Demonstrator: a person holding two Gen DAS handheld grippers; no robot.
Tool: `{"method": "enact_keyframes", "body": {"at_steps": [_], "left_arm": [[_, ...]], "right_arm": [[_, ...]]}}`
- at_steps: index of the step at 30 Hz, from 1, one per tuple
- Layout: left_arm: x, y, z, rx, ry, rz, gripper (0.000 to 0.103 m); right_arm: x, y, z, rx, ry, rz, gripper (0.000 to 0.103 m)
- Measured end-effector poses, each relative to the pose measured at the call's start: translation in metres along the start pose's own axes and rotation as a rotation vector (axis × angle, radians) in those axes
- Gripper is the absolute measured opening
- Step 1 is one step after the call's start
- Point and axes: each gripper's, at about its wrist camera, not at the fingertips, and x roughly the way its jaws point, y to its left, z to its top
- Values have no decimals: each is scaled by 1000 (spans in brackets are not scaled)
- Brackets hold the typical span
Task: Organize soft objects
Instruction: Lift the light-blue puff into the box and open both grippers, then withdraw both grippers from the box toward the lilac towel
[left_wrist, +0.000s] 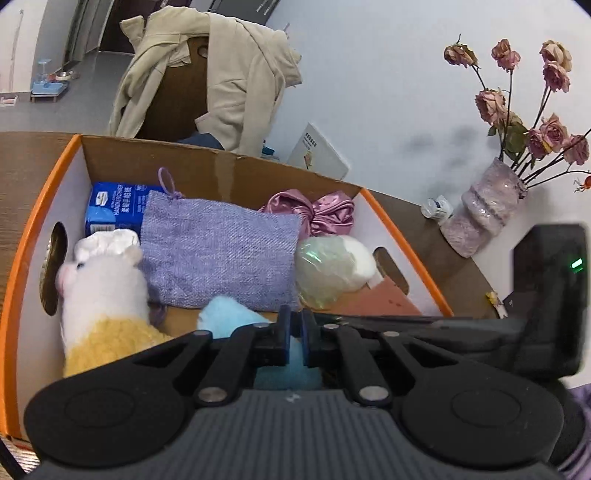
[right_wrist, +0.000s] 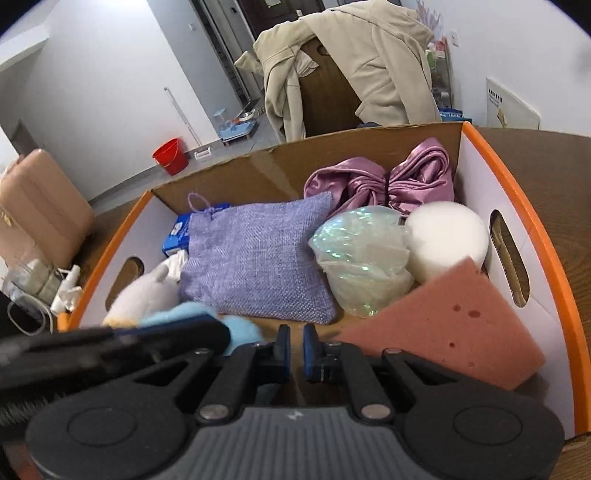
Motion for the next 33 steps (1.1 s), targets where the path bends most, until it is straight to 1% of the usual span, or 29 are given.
{"method": "enact_keyframes", "body": {"at_steps": [2,4,7,8,9,11,12,13,14,15,16,17,19,21,22,24,27,28,29,30,31,33], "left_arm": [[-3,-6,1,1,3,13,8],[-16,-16,4,23,-14,28,10],[-49,-34,11,77,-64,62,10],[-64,-40,13,94,-85,76,10],[-81,-48,14,116,-109,96,11],[-116,-62,11,160,-160,152,13],[-132,-68,9,178,-185,169,16],[-150,-72,4,191,-212,188,20],[-166,-77,0,203,-235,203,21],[-183,-81,-5,216,-260,209,24],[-198,-85,-10,225,-281,213,28],[-211,-89,-16,233,-298,218,28],[-230,-96,-24,247,-316,232,29],[-241,-102,-29,253,-329,245,31],[-246,-104,-33,252,-333,250,32],[-254,-111,-44,262,-345,267,33],[-267,-122,-77,324,-376,278,48],[-272,-125,-93,340,-388,274,51],[-277,-128,-107,351,-397,265,53],[-280,-129,-122,355,-405,259,58],[-283,-131,-139,359,-415,254,65],[-285,-133,-173,387,-428,251,77]], "right_arm": [[-14,3,4,-11,-20,-4,14],[-31,3,7,-28,-45,0,18],[-67,10,13,-74,-96,-12,22],[-84,13,13,-96,-117,-15,25],[-100,15,13,-115,-138,-18,27],[-137,17,10,-149,-183,-22,35],[-154,17,7,-160,-206,-22,37],[-174,17,3,-172,-230,-22,41],[-194,16,-2,-185,-253,-22,44],[-210,16,-8,-196,-274,-23,46],[-228,15,-15,-212,-296,-26,50],[-242,13,-20,-223,-312,-28,54],[-266,12,-32,-240,-339,-41,56],[-283,11,-41,-247,-357,-43,57],[-290,11,-46,-244,-366,-42,59],[-299,11,-55,-237,-383,-37,60],[-312,10,-79,-239,-413,-22,63],[-315,9,-91,-246,-418,-8,68],[-317,9,-103,-251,-421,2,69],[-320,8,-118,-257,-421,13,70],[-321,7,-133,-266,-419,24,72],[-319,6,-163,-288,-415,41,75]]}}
